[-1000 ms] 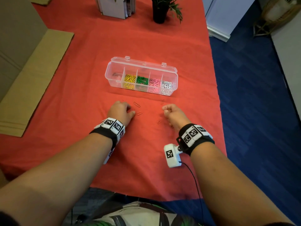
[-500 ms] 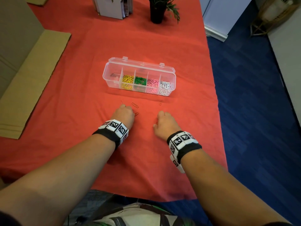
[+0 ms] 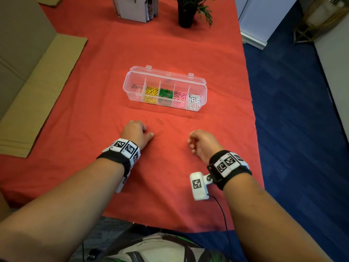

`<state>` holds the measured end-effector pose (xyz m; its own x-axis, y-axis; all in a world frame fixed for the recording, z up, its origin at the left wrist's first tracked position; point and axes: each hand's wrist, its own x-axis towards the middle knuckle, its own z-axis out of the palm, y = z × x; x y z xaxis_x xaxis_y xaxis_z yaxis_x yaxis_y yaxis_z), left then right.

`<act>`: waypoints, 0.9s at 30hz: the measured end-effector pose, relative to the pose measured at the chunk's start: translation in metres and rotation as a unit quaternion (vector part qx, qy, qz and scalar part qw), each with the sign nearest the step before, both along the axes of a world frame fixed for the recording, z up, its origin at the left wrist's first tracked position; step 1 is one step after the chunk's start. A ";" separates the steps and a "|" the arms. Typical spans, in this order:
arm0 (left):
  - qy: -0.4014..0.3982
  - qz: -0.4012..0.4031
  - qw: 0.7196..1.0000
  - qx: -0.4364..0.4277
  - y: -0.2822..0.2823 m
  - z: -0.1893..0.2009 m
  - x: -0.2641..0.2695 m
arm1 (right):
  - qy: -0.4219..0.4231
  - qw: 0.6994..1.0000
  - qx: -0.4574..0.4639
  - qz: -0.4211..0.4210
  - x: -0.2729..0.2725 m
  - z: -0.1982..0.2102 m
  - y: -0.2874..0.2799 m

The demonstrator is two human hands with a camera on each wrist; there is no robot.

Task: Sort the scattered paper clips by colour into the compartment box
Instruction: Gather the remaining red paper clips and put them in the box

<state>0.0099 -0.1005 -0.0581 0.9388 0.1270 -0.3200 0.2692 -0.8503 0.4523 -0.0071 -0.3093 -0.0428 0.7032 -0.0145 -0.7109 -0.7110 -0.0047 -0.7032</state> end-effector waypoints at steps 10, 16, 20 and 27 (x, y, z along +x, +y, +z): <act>0.014 -0.039 0.999 0.017 -0.007 -0.006 -0.009 | -0.011 0.934 -0.343 0.098 -0.009 -0.010 -0.047; -0.001 -0.026 0.998 0.062 -0.010 -0.005 -0.019 | -0.028 0.839 -0.496 0.223 -0.024 -0.013 -0.032; 0.006 -0.045 0.997 0.061 -0.010 -0.003 -0.024 | -0.048 0.813 -0.524 0.248 -0.024 -0.021 -0.012; -0.011 -0.044 0.998 0.052 -0.010 -0.002 -0.024 | -0.073 0.790 -0.502 0.344 -0.022 -0.017 -0.002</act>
